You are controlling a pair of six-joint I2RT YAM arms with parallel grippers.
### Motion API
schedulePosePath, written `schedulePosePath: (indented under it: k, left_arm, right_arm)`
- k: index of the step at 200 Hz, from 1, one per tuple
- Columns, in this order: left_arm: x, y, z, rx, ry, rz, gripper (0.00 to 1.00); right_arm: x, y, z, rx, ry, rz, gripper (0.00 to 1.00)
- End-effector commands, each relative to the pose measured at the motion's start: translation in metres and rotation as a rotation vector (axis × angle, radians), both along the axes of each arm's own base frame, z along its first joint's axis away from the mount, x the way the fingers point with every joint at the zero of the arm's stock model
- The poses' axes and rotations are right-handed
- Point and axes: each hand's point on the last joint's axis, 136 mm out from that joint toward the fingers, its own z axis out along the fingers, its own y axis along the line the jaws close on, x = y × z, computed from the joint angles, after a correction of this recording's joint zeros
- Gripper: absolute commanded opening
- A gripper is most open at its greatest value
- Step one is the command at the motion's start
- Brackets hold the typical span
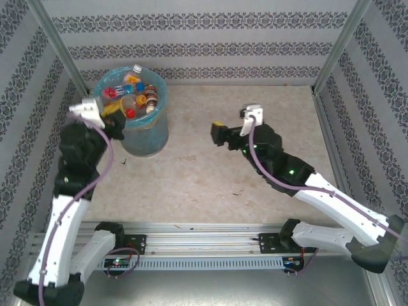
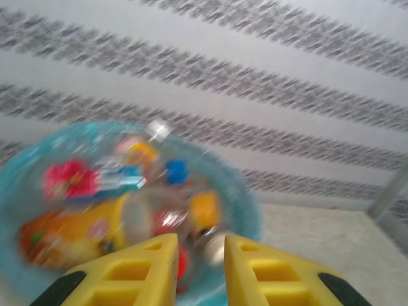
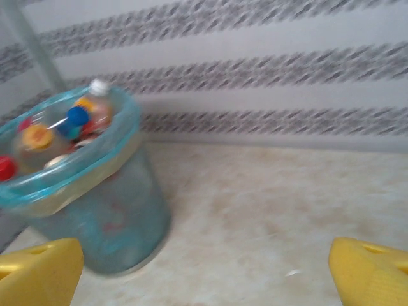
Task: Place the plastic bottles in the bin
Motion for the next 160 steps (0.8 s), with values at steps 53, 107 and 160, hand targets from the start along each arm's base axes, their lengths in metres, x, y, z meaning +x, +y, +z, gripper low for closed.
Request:
schedulePosePath:
  k: [53, 107, 160]
  left_arm:
    - [-0.017, 0.077, -0.140, 0.171, 0.014, 0.427, 0.26]
    - [0.010, 0.074, -0.190, 0.272, 0.025, 0.412, 0.33]
    - [0.033, 0.053, -0.226, 0.288, 0.025, 0.283, 0.72]
  right_arm:
    - [0.044, -0.150, -0.100, -0.277, -0.009, -0.361, 0.98]
    - [0.054, -0.187, -0.201, -0.283, 0.011, -0.409, 0.98]
    - [0.058, -0.161, -0.235, -0.312, 0.019, -0.248, 0.98]
